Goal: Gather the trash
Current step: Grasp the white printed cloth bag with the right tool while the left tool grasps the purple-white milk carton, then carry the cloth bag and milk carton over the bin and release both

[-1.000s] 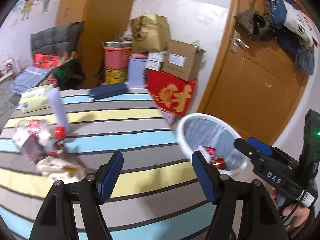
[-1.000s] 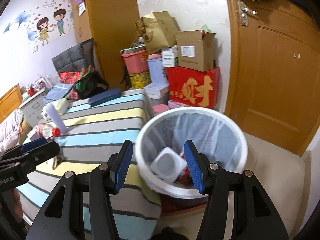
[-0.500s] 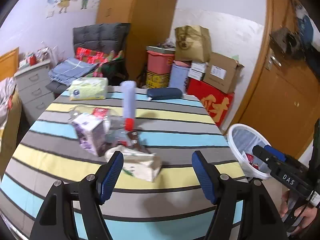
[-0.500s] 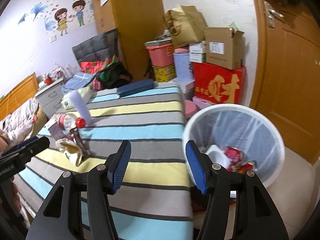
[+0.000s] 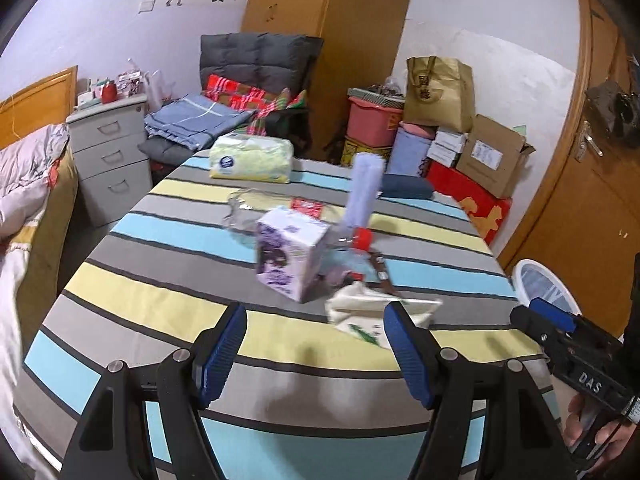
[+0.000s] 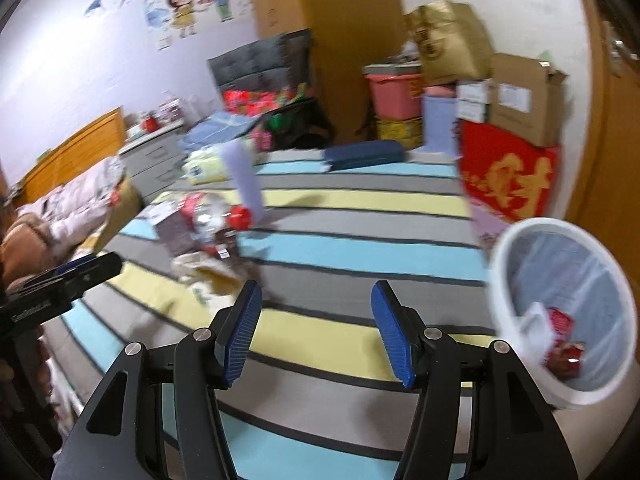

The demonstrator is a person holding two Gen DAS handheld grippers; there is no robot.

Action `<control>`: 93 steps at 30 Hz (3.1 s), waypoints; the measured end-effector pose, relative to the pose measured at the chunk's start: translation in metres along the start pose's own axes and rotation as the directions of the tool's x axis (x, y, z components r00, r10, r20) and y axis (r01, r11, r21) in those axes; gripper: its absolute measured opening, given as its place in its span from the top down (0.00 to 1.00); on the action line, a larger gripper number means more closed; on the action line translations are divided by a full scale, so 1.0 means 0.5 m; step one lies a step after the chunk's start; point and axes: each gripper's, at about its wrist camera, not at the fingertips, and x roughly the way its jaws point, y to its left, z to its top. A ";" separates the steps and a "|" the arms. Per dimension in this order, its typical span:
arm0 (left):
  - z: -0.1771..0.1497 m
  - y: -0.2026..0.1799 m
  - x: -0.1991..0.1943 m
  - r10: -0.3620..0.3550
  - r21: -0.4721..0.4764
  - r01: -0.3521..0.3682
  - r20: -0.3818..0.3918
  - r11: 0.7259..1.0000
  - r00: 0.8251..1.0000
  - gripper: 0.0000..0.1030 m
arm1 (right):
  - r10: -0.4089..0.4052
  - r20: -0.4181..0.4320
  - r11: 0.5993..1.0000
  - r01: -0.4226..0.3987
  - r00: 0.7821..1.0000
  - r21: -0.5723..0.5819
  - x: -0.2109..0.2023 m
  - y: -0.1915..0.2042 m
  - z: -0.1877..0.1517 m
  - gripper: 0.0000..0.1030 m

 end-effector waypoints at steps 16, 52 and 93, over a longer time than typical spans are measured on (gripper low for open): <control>0.045 0.072 0.064 -0.031 0.001 0.031 -0.017 1.000 0.999 0.31 | 0.085 -0.099 0.977 -0.102 0.991 -0.189 0.093 0.099 0.016 0.43; 0.088 0.043 0.214 -0.133 0.064 0.140 -0.114 0.988 0.985 0.29 | 0.055 -0.173 0.987 -0.080 0.983 -0.139 0.107 0.087 -0.006 0.85; 0.025 -0.121 0.071 -0.182 0.131 0.186 -0.040 0.974 0.983 0.41 | -0.123 0.035 0.989 0.119 0.992 0.086 -0.030 -0.040 -0.021 0.85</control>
